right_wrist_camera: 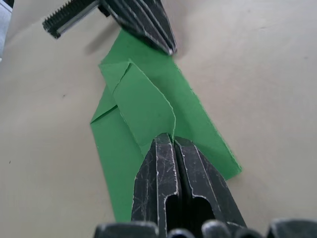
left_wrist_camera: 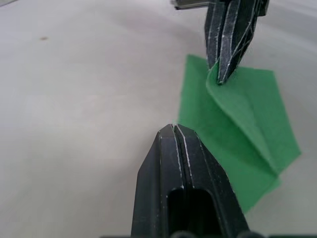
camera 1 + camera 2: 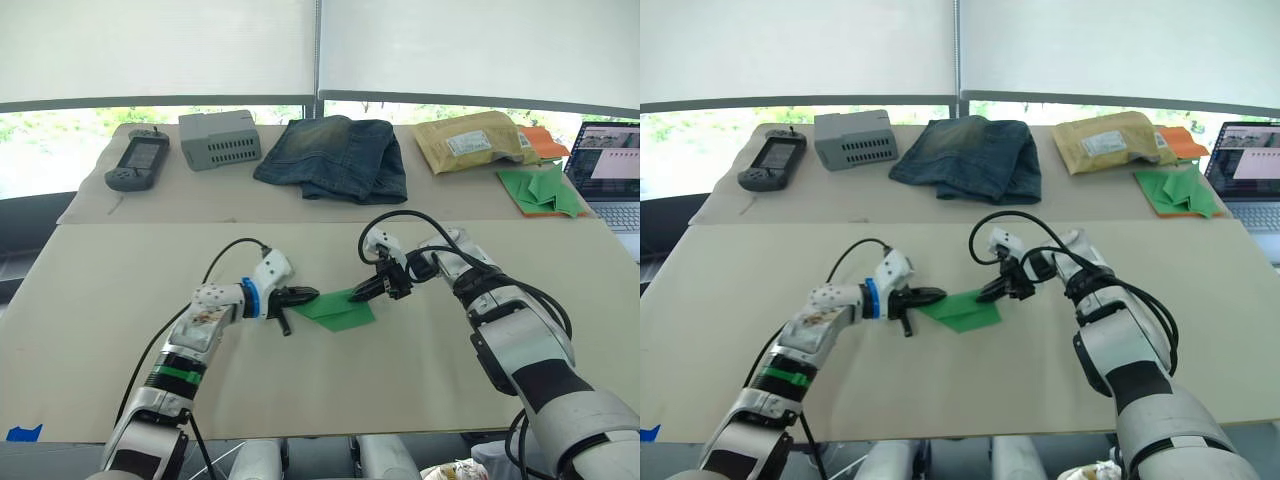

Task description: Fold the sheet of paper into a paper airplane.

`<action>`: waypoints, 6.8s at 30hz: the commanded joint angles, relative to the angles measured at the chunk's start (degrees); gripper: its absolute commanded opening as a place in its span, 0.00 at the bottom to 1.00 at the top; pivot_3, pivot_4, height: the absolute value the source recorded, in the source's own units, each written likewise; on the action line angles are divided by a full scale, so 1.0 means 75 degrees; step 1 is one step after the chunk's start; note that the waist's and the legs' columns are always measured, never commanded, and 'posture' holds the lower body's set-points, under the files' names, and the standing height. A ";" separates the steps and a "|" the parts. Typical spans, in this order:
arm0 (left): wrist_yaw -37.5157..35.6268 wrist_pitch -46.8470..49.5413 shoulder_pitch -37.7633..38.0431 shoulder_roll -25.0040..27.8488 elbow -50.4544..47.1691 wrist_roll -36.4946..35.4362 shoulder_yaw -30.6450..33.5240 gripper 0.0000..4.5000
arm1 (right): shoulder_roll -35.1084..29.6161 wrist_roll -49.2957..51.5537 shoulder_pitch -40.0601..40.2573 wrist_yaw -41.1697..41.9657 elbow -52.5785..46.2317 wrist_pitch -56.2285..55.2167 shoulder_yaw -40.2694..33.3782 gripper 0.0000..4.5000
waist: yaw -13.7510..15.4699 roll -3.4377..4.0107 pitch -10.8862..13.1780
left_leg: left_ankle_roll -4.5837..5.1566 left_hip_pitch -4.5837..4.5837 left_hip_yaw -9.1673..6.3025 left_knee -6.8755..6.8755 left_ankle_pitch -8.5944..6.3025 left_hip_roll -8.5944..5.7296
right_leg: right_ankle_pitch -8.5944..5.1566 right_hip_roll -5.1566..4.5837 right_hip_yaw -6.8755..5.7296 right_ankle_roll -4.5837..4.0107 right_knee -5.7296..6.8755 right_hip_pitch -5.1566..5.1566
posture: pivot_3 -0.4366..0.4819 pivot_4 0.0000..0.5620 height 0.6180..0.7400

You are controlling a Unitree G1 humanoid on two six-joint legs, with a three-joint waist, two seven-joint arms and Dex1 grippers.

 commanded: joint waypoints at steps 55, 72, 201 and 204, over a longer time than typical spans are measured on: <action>-0.0359 0.0502 0.0235 0.0162 -0.0097 0.0130 -0.0837 0.00 | 0.0768 0.1080 0.6788 -0.6311 -1.0461 0.1808 -0.2151 0.00 | 0.0028 0.0033 -0.0001 | 0.0007 -0.0025 -0.0006 -0.0009 -0.0005 -0.0014 | -0.0044 0.0000 0.0002 0.0067 -0.0020 -0.0017 | 0.48 0.27 0.91; -0.0444 0.0014 -0.0029 0.0132 0.0411 0.0344 -0.1016 0.00 | 0.0100 0.1230 0.6883 -0.7140 -0.9505 0.1816 -0.2666 0.00 | 0.0095 0.0032 -0.0001 | 0.0008 -0.0015 0.0030 -0.0005 -0.0004 -0.0016 | -0.0049 0.0000 0.0004 0.0068 -0.0035 0.0003 | 0.48 0.27 0.91; -0.0094 0.4061 0.0607 0.3175 -0.3786 -0.2941 0.1073 0.55 | -0.1494 0.0674 0.1725 -0.3806 -0.5774 -0.0959 -0.0058 0.01 | 0.0031 -0.0033 0.0093 | 0.0019 -0.0027 0.0019 -0.0007 -0.0012 0.0019 | -0.0020 0.0004 0.0020 0.0003 -0.0017 -0.0029 | 0.48 0.27 0.91; -0.0150 0.4017 0.0557 0.3239 -0.3677 -0.2910 0.1107 0.55 | -0.1374 0.0569 0.1550 -0.3153 -0.5629 -0.0531 0.0083 0.01 | 0.0073 -0.0031 0.0095 | 0.0019 -0.0038 0.0018 -0.0004 -0.0012 0.0015 | -0.0020 0.0001 0.0009 0.0002 -0.0020 -0.0032 | 0.48 0.27 0.91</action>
